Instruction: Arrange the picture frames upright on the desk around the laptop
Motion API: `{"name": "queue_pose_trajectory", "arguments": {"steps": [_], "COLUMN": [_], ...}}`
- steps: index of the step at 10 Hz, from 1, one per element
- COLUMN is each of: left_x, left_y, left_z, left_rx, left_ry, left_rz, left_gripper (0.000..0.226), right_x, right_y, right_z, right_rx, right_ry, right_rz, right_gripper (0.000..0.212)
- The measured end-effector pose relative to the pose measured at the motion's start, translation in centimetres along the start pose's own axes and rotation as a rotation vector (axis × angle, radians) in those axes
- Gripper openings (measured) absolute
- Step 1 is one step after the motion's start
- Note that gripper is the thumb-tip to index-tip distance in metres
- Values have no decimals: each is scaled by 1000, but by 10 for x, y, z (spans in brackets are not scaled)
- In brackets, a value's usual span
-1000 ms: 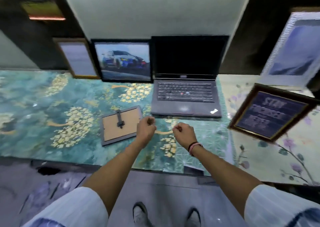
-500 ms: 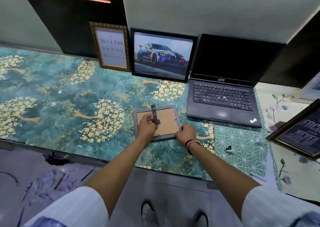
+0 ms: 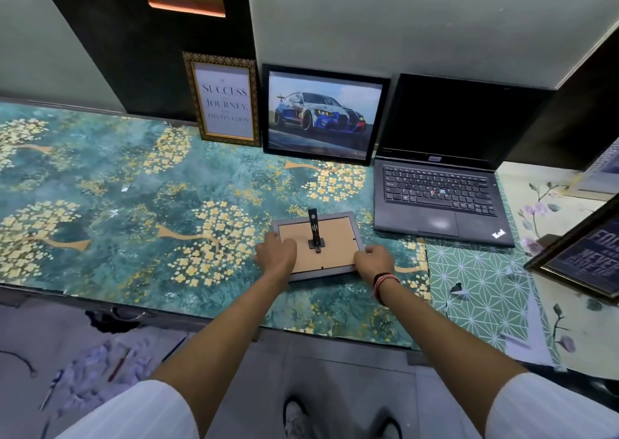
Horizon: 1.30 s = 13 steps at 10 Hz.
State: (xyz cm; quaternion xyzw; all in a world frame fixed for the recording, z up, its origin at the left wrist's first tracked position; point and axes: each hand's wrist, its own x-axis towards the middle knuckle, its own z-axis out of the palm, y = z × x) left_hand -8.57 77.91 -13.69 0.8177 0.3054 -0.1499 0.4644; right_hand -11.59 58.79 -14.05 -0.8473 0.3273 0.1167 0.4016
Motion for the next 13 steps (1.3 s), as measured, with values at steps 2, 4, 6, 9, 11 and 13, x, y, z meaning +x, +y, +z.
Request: {"name": "queue_pose_trajectory", "arguments": {"steps": [2,4,6,9,11,13], "left_x": [22,52,52,48,50,5], "left_y": [25,27,24,8,-9,-22], "left_z": [-40,-51,-45,-44,-30,-14], "left_rx": [-425,-231,-245,-223,-91,-130], "left_ry": [-149,-382,-274,-357,-294,-3], "left_rz": [-164,160,307,300,197,29], "left_gripper": [23,33,27,30,31,33], "right_x": [16,29,40,44,36,4], "right_y": [-23,-75,-90,-70,-51,-5], "right_z": [-37,-46,-38,-30,-25,-33], "right_rx": [532,761,603,394,368,426], "right_ry": [119,62,-31,-76,-85,-88], "right_rz": [-1,-70,-171,-229,-180,-219], "right_gripper": [36,39,55,49,48,29]}}
